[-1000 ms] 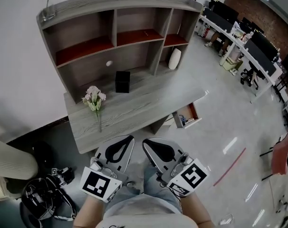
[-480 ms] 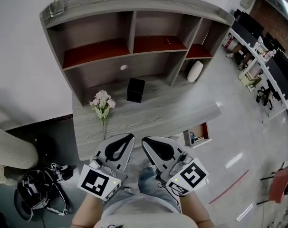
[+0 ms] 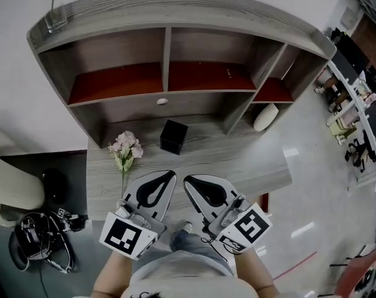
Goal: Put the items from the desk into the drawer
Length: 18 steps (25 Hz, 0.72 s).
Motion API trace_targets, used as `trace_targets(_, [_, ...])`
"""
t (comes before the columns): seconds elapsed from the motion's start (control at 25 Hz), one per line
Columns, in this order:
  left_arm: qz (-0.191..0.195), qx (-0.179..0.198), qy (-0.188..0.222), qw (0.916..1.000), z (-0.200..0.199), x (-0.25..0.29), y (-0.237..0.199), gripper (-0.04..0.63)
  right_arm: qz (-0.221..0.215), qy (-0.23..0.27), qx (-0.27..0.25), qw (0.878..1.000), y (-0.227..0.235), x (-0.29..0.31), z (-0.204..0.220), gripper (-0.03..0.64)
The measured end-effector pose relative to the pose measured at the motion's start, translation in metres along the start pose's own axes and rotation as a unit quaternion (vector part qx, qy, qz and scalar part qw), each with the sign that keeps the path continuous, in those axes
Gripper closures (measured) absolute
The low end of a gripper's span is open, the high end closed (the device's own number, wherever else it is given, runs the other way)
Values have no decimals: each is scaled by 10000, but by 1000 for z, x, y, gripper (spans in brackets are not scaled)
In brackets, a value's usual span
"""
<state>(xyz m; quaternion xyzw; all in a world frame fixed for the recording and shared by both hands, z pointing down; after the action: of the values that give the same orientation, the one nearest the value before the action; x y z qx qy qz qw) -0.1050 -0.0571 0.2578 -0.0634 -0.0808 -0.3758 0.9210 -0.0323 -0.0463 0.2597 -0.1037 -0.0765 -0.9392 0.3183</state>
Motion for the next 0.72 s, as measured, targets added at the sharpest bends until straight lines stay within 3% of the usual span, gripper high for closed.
trace_targets(0.16, [-178, -24, 54, 9998, -6, 32, 0, 586, -212, -28, 12, 9998, 36, 0, 2, 607])
trace_targets(0.48, [-420, -170, -301, 9985, 7, 52, -21, 586, -512, -219, 138, 9984, 66, 29, 14, 606])
trace_targets(0.72, [-189, -236, -423, 9986, 18, 59, -54, 585, -310, -392, 258, 9984, 76, 61, 23, 606])
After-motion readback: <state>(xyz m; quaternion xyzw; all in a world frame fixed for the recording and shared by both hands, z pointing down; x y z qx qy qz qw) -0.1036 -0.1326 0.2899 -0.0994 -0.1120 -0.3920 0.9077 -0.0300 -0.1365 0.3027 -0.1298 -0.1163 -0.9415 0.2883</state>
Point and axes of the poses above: the fingertips, and each gripper's own axes: x forward along the fingers, y to its right, z out of its underside, the point moved 3 cm from there along -x, backward along the fingers, and after that the axes turned 14 degrees about -y, right-handed, at the moved point
